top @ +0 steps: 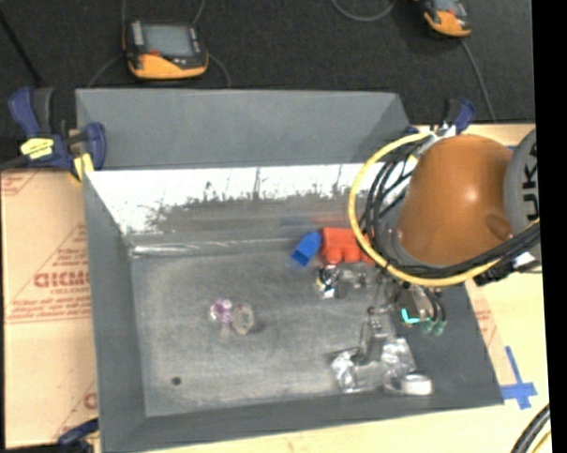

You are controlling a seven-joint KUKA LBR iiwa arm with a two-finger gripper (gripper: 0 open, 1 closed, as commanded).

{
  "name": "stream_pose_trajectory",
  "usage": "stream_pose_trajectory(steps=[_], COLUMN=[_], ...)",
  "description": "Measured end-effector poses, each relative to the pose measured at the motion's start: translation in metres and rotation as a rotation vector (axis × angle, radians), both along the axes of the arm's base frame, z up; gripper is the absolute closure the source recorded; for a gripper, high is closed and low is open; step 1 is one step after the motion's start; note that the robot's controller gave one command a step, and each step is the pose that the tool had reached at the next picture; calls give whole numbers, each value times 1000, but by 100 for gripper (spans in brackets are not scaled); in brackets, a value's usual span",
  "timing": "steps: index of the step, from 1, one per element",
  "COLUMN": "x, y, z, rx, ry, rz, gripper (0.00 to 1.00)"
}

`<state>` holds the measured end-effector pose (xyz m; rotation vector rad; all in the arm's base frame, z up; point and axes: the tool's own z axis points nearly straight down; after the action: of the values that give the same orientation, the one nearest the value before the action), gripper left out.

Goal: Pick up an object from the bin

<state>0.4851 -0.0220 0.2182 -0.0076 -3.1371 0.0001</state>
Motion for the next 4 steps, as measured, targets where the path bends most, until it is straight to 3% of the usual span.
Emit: stream_pose_trajectory(steps=[1,2,3,4], x=[9,-4,-6,70], y=[-47,-55,-57,-74], z=[-102,-142,-142,-142], rx=[0,0,-1,9], ry=[-2,-16,-5,-5], rz=[199,294,296,341], gripper=[0,0,100,100])
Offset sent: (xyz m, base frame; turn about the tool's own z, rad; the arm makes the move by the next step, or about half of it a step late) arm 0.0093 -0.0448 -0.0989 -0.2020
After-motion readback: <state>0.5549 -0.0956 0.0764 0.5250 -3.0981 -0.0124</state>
